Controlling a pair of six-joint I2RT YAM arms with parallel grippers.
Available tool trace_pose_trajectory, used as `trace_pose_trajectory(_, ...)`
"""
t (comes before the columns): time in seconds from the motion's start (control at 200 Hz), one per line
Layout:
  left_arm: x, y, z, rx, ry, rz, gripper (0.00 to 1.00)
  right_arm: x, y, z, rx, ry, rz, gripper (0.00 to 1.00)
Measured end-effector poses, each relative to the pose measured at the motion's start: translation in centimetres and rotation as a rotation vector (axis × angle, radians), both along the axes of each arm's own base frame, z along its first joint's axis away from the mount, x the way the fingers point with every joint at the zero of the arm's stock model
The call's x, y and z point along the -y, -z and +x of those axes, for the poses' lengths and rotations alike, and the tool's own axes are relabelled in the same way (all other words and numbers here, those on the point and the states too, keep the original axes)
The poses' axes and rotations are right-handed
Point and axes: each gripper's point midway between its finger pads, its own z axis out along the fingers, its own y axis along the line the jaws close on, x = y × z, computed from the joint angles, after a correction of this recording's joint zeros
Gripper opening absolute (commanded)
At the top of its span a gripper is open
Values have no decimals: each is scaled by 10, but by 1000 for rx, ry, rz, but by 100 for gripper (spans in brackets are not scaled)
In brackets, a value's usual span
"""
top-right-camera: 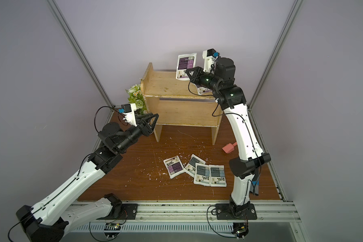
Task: Place the bagged coffee beans on the shelf by color
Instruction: Place the bagged coffee beans on the shelf.
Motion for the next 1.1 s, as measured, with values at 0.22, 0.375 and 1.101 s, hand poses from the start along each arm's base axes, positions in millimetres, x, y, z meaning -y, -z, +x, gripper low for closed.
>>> trace_pose_trajectory(0.22,-2,2,1,-6,-16,5,48,-15,31,3,-118,-76,-3,7)
trace_pose_trajectory(0.375,-2,5,2,-11,-14,6,48,-17,39,-3,-150,-94,-29,17)
trace_pose_trajectory(1.101,8,26,4,-65,30,-31,48,-24,48,-14,-92,-24,-194,61)
